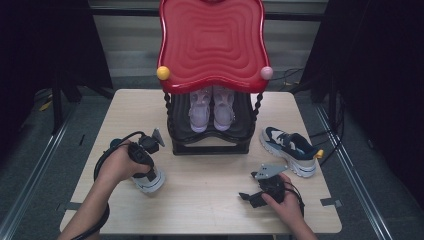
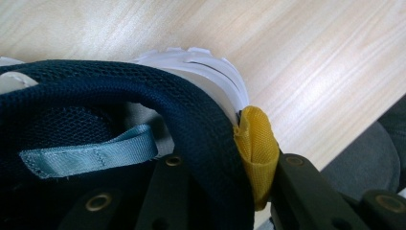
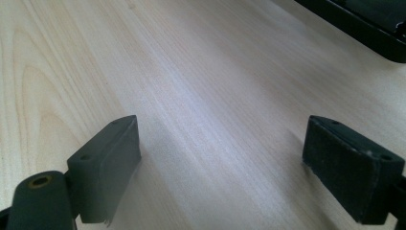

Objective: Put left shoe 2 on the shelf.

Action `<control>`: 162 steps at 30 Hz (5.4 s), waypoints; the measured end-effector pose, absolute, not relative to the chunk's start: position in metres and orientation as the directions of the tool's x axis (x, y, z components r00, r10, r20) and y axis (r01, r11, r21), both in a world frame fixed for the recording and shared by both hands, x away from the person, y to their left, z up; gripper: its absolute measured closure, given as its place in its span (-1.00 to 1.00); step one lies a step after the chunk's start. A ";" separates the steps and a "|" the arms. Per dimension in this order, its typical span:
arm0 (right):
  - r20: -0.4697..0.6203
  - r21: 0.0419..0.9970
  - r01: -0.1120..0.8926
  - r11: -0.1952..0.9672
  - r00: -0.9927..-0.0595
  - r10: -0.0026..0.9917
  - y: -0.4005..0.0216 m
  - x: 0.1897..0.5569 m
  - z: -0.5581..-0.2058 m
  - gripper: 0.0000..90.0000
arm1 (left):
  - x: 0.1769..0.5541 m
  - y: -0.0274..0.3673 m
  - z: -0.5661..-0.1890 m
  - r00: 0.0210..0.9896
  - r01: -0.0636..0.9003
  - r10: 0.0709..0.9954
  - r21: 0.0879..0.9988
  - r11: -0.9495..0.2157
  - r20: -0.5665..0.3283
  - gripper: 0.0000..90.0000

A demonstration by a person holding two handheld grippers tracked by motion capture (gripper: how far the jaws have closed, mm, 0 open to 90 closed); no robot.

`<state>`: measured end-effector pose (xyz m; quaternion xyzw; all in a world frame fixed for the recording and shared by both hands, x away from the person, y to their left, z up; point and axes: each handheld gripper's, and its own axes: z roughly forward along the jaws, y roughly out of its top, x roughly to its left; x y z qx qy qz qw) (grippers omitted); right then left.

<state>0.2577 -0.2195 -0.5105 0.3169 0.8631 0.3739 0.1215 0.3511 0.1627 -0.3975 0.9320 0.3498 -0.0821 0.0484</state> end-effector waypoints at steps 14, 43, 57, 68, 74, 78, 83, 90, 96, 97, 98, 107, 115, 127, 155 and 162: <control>0.024 0.726 0.453 0.518 -0.769 0.639 -0.220 0.258 -0.511 -0.73 | 0.349 0.156 -0.343 0.790 0.608 0.602 0.024 -0.794 -0.118 0.67; 0.033 0.721 0.461 0.517 -0.769 0.639 -0.219 0.258 -0.510 -0.73 | 0.346 0.150 -0.213 0.862 0.506 0.504 0.046 -0.861 -0.050 0.67; 0.028 0.722 0.457 0.520 -0.770 0.637 -0.220 0.258 -0.510 -0.73 | 0.347 0.140 -0.156 0.896 0.438 0.441 0.054 -0.897 0.055 0.67; 0.028 0.723 0.456 0.518 -0.770 0.637 -0.219 0.258 -0.511 -0.73 | 0.346 0.132 -0.118 0.913 0.383 0.392 0.090 -0.919 0.117 0.66; 0.028 0.723 0.456 0.519 -0.770 0.637 -0.220 0.258 -0.511 -0.73 | 0.346 0.124 -0.101 0.921 0.343 0.355 0.101 -0.934 0.157 0.66; 0.030 0.723 0.458 0.518 -0.770 0.637 -0.219 0.258 -0.511 -0.73 | 0.347 0.117 -0.093 0.928 0.311 0.327 0.109 -0.944 0.180 0.66; 0.028 0.723 0.455 0.519 -0.770 0.637 -0.220 0.258 -0.511 -0.73 | 0.346 0.106 -0.081 0.932 0.278 0.296 0.112 -0.954 0.207 0.65; 0.028 0.723 0.455 0.519 -0.771 0.637 -0.219 0.258 -0.511 -0.73 | 0.346 0.092 -0.071 0.936 0.228 0.253 0.127 -0.965 0.246 0.65; 0.029 0.723 0.456 0.519 -0.771 0.637 -0.219 0.257 -0.511 -0.73 | 0.349 0.077 -0.069 0.939 0.175 0.201 0.116 -0.978 0.278 0.65; 0.028 0.723 0.455 0.520 -0.771 0.636 -0.219 0.258 -0.511 -0.73 | 0.350 0.074 -0.069 0.938 0.167 0.194 0.115 -0.979 0.287 0.65; 0.029 0.723 0.456 0.519 -0.771 0.637 -0.219 0.257 -0.511 -0.73 | 0.351 0.072 -0.069 0.938 0.160 0.188 0.118 -0.980 0.293 0.65; 0.028 0.723 0.455 0.520 -0.772 0.636 -0.219 0.258 -0.511 -0.73 | 0.362 0.051 -0.073 0.921 0.109 0.141 0.108 -0.988 0.362 0.65; 0.029 0.723 0.456 0.519 -0.771 0.636 -0.219 0.257 -0.511 -0.73 | 0.375 0.032 -0.082 0.913 0.064 0.094 0.089 -0.994 0.397 0.65; 0.030 0.723 0.456 0.519 -0.771 0.636 -0.219 0.257 -0.511 -0.73 | 0.392 0.009 -0.101 0.909 0.007 0.033 0.062 -0.998 0.416 0.63; 0.030 0.721 0.456 0.521 -0.772 0.635 -0.220 0.257 -0.510 -0.73 | 0.424 -0.002 -0.113 0.910 -0.036 -0.016 0.041 -0.998 0.415 0.59; 0.030 0.722 0.456 0.521 -0.772 0.635 -0.220 0.257 -0.510 -0.73 | 0.427 0.000 -0.113 0.910 -0.044 -0.019 0.051 -0.998 0.414 0.57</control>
